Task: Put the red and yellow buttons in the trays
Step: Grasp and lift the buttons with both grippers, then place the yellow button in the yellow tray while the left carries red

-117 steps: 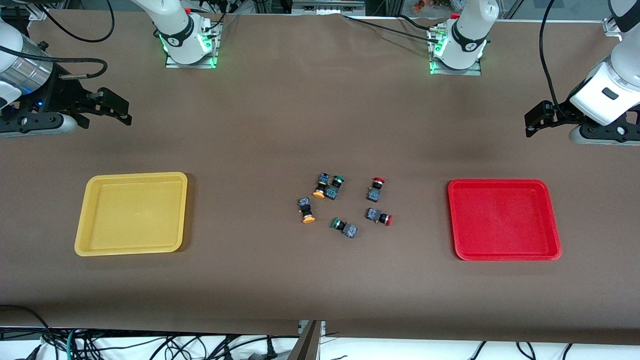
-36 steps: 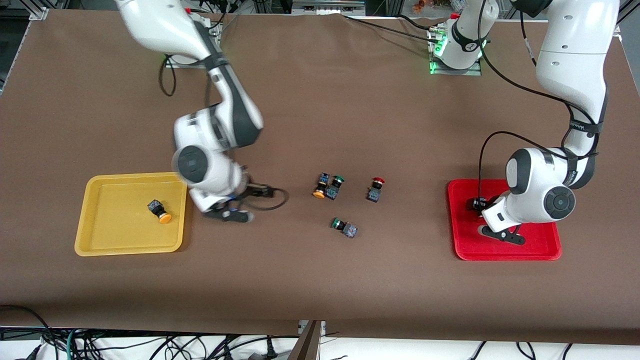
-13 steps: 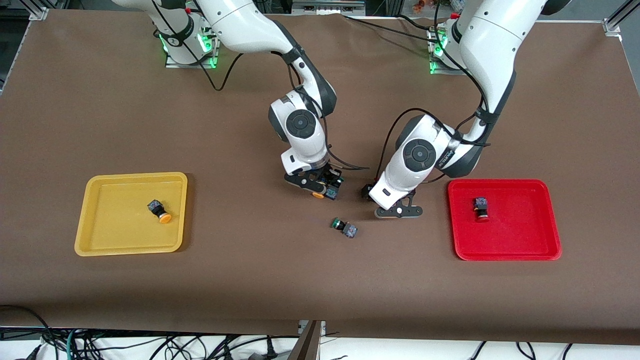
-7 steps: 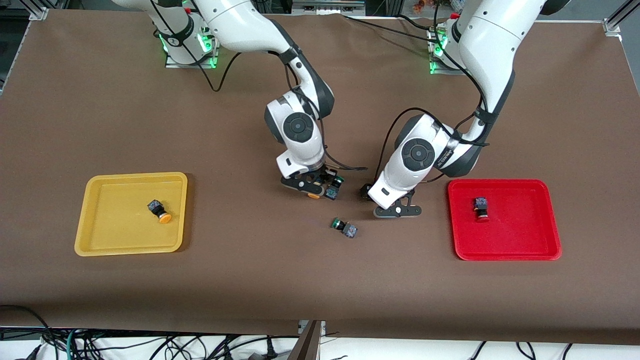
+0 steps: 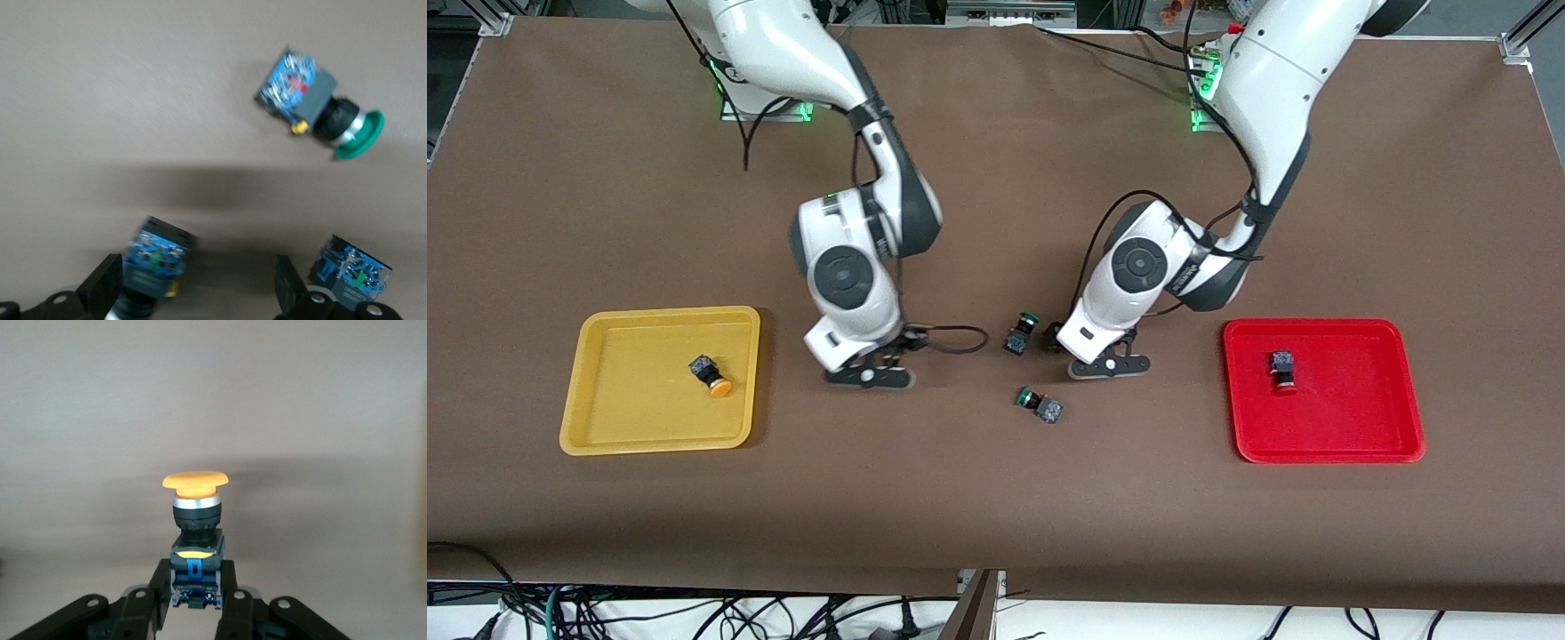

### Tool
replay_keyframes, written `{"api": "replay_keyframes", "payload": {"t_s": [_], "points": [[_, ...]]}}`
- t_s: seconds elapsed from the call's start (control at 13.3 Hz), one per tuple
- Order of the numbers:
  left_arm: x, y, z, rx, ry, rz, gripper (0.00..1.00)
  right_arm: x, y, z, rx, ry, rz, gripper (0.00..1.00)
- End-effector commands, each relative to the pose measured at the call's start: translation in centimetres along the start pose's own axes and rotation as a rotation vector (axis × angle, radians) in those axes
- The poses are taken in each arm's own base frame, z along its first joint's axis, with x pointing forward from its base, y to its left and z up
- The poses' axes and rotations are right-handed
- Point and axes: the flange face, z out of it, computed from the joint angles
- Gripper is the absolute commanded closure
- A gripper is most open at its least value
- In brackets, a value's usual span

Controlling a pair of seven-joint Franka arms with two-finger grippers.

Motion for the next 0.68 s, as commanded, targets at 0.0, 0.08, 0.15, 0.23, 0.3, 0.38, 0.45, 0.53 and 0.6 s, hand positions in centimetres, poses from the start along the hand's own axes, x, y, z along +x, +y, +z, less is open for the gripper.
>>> {"api": "replay_keyframes", "payload": {"t_s": [0.0, 0.08, 0.15, 0.23, 0.3, 0.38, 0.45, 0.53, 0.6], "points": [[0.5, -0.4, 0.2, 0.047, 0.057, 0.046, 0.0, 2.5, 10.0, -1.0, -0.001, -0.047, -0.135, 1.0], [0.5, -0.4, 0.2, 0.068, 0.075, 0.079, 0.0, 3.4, 14.3, -0.4, 0.002, -0.059, -0.182, 1.0], [0.5, -0.5, 0.3, 0.079, 0.079, 0.091, 0.0, 4.3, 19.1, 0.1, 0.011, -0.066, -0.22, 1.0], [0.2, -0.4, 0.6, 0.082, 0.074, 0.094, 0.0, 4.9, 23.2, 0.6, 0.021, -0.073, -0.254, 1.0], [0.0, -0.5, 0.8, 0.086, 0.069, 0.097, 0.0, 5.1, 26.0, 1.1, 0.027, -0.081, -0.278, 1.0], [-0.1, -0.5, 1.0, 0.089, 0.066, 0.097, 0.0, 5.1, 28.3, 1.5, 0.032, -0.088, -0.295, 1.0], [-0.3, -0.5, 1.1, 0.092, 0.062, 0.099, 0.0, 4.9, 30.8, 2.1, 0.042, -0.111, -0.308, 1.0], [-0.7, -0.7, 1.6, 0.1, 0.052, 0.102, 0.0, 4.7, 33.7, 2.6, 0.051, -0.119, -0.322, 0.83], [-1.2, -1.2, 2.4, 0.111, 0.035, 0.104, 0.0, 4.6, 35.7, 3.0, 0.06, -0.122, -0.333, 0.47]]}}
